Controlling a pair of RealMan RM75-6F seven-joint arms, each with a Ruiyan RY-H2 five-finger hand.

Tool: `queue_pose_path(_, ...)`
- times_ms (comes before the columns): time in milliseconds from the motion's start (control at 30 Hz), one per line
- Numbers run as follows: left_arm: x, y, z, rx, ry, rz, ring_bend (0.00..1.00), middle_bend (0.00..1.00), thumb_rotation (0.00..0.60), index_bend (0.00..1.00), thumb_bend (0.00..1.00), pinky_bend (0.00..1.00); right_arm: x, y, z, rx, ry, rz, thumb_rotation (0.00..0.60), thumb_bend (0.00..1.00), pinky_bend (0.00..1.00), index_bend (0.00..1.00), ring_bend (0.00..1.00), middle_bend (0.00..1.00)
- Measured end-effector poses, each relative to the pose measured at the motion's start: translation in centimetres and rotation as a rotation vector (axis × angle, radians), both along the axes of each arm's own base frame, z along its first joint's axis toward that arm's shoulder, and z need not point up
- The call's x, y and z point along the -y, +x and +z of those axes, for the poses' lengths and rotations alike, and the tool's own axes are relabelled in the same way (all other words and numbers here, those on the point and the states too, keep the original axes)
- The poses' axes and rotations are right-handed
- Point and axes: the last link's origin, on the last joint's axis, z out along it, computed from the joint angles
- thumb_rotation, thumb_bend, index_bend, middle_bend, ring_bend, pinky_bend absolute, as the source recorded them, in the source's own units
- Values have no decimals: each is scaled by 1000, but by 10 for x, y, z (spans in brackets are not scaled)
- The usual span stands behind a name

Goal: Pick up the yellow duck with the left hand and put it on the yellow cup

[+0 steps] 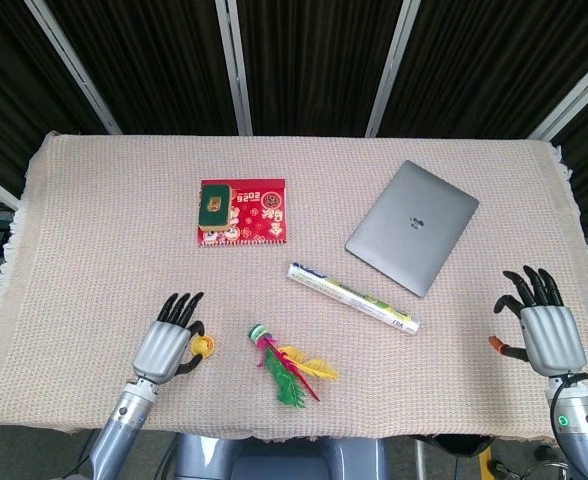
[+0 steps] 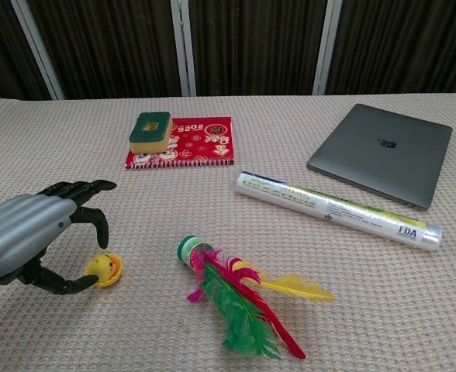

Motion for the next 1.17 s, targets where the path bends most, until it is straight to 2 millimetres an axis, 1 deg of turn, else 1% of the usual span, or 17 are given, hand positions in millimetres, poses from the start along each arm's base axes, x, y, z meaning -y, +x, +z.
queue_pose_path(67,0,0,0,3,1,-1,0,0,600,422,219,0,0,0,0,0,0,0,600,0,0,494,0,134)
queue_pose_path(167,0,1,2,13,7,-3,0,0,600,372,166,0,0,0,0,0,0,0,600,0,0,495,0,134)
queue_pose_path(267,-2,3,5,32,24,-11,0,0,600,300,118,0,0,0,0,-1,0,0,600,0,0,495,0,134)
queue_pose_path(367,-8,7,12,53,52,-35,0,0,600,241,85,0,0,0,0,-2,0,0,600,0,0,495,0,134)
queue_pose_path(467,-23,13,28,56,103,-84,0,0,600,190,68,0,0,0,0,-6,-1,2,600,0,0,495,0,134)
queue_pose_path(567,-40,20,49,26,159,-144,0,0,600,167,63,0,-1,0,0,-15,-3,6,600,0,0,494,0,134)
queue_pose_path(667,-56,23,76,-50,209,-211,0,0,600,159,63,0,-1,0,0,-23,-3,7,600,0,0,494,0,134)
queue_pose_path(767,-62,21,101,-136,233,-258,0,0,600,154,61,0,-1,0,0,-33,-4,15,600,0,0,493,0,133)
queue_pose_path(833,-62,14,124,-201,243,-276,0,0,600,151,61,0,-1,0,0,-45,-4,20,600,0,0,493,0,132)
queue_pose_path(867,-59,6,135,-231,243,-270,0,0,600,150,62,0,-1,1,-1,-47,-3,21,600,0,0,492,0,131)
queue_pose_path(900,-53,-7,149,-271,242,-253,0,0,600,150,62,0,-1,1,-1,-49,-2,22,600,0,0,492,0,131)
queue_pose_path(1000,-30,-41,178,-341,236,-180,0,0,600,151,63,0,-1,3,-3,-59,-3,30,600,0,0,492,0,131)
queue_pose_path(1067,-21,-54,185,-342,242,-142,0,0,600,151,65,0,0,4,-4,-64,-2,34,600,0,0,492,0,131)
queue_pose_path(1167,-12,-66,184,-284,249,-87,0,0,600,152,65,0,1,5,-7,-73,5,36,600,0,0,492,0,131)
